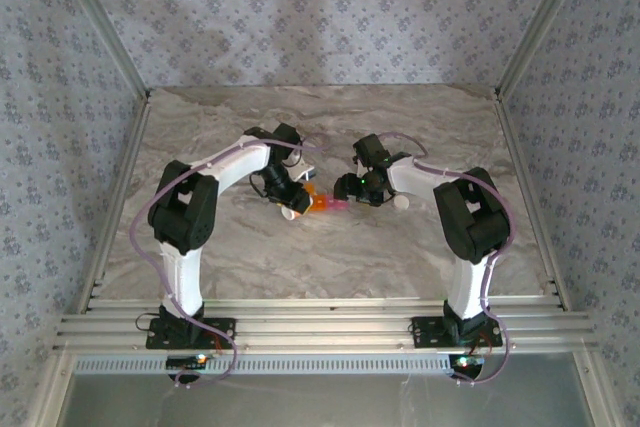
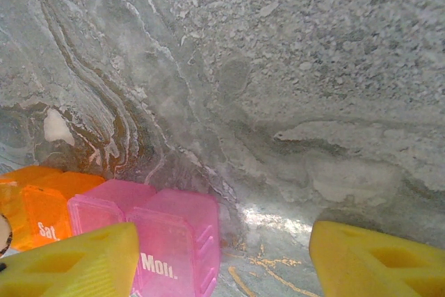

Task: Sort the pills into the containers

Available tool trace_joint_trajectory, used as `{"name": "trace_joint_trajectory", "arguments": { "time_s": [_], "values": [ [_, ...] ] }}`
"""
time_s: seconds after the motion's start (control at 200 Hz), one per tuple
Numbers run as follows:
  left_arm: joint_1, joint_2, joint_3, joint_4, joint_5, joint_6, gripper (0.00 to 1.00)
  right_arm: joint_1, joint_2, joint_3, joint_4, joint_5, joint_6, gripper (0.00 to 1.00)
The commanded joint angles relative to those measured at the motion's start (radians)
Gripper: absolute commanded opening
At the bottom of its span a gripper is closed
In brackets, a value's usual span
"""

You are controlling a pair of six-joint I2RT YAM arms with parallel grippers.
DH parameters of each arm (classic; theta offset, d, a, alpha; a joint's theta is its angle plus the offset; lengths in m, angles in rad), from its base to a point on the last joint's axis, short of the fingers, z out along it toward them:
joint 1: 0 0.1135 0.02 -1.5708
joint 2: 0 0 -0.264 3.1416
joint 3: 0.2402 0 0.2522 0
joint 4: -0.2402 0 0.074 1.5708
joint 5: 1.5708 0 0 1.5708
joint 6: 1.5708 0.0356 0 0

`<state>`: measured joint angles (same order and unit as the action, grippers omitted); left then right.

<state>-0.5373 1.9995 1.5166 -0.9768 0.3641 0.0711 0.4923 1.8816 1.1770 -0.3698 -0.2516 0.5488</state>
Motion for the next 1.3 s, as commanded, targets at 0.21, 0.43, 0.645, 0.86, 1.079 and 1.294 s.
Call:
{"name": "trace_joint_trajectory", "arguments": {
  "time_s": [0.21, 0.43, 0.645, 0.86, 1.079, 1.294],
  "values": [
    [-0.020, 0.028, 0.060, -0.082, -0.042, 0.032, 0.00, -0.001, 0.054, 0.006, 0.034, 0.000, -0.013, 0.69],
    [-0.027, 0.042, 0.089, -0.104, -0.063, 0.039, 0.00, -0.002, 0.053, 0.007, 0.031, -0.001, -0.016, 0.69],
    [-0.039, 0.053, 0.120, -0.130, -0.079, 0.053, 0.00, -0.004, 0.056, 0.006, 0.029, -0.001, -0.015, 0.69],
    [-0.049, 0.064, 0.139, -0.141, -0.091, 0.055, 0.00, -0.004, 0.061, 0.007, 0.029, -0.003, -0.017, 0.69],
    [-0.056, 0.068, 0.137, -0.151, -0.112, 0.060, 0.00, -0.004, 0.062, 0.006, 0.028, -0.004, -0.018, 0.69],
    [-0.060, 0.072, 0.149, -0.161, -0.127, 0.063, 0.00, -0.005, 0.063, 0.007, 0.026, -0.005, -0.020, 0.69]
  ]
}}
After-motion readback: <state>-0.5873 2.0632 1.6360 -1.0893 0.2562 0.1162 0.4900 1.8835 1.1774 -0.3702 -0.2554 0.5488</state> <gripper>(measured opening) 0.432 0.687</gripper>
